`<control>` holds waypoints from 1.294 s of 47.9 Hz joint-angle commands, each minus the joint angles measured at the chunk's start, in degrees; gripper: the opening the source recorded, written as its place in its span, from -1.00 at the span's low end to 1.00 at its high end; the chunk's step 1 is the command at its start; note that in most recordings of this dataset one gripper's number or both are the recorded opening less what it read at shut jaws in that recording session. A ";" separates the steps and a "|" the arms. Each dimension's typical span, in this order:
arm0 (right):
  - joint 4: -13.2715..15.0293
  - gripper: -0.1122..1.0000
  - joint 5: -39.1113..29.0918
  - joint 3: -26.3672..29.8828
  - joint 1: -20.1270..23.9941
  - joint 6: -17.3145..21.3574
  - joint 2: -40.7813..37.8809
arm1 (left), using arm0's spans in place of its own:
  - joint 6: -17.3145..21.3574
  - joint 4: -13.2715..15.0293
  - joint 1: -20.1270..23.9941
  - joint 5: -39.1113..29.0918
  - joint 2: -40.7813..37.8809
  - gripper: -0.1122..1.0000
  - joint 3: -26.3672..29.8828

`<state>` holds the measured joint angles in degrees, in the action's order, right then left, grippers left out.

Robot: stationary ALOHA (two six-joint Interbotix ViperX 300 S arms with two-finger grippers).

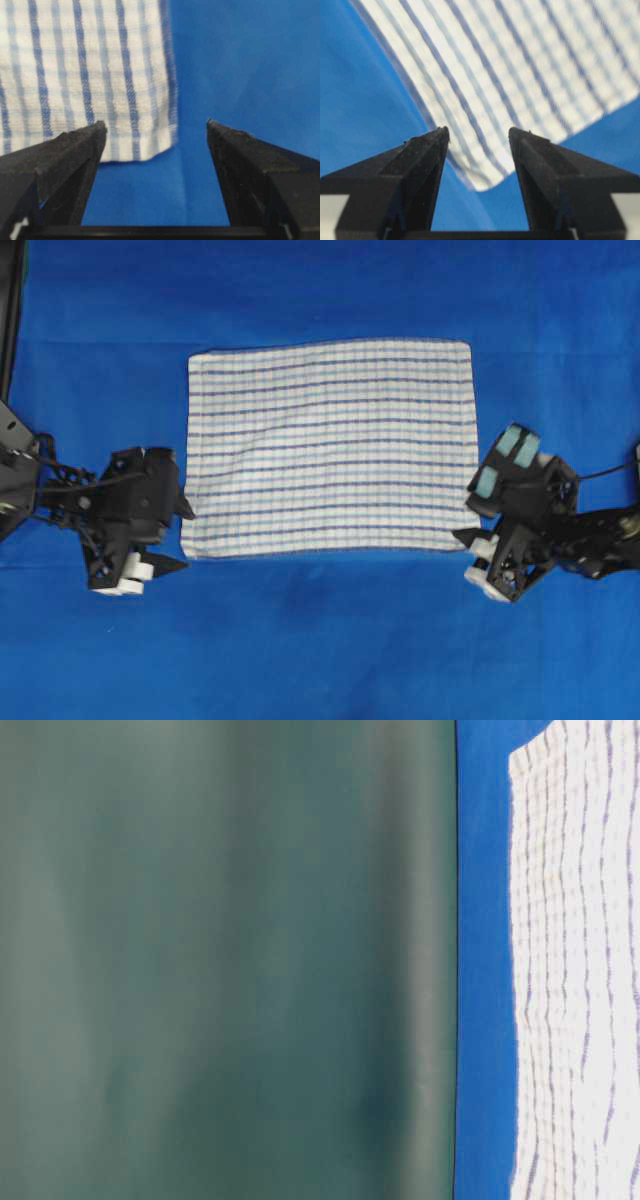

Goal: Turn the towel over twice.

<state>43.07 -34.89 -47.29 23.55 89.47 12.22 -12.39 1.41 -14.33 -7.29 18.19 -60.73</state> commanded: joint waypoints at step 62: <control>32.17 0.25 -3.60 -16.70 -0.09 -7.03 44.56 | 18.11 -0.09 13.97 1.93 47.55 0.52 -10.02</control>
<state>74.79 -38.58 -64.69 23.55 82.35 56.95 5.63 1.41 -0.53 -5.98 66.09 -71.37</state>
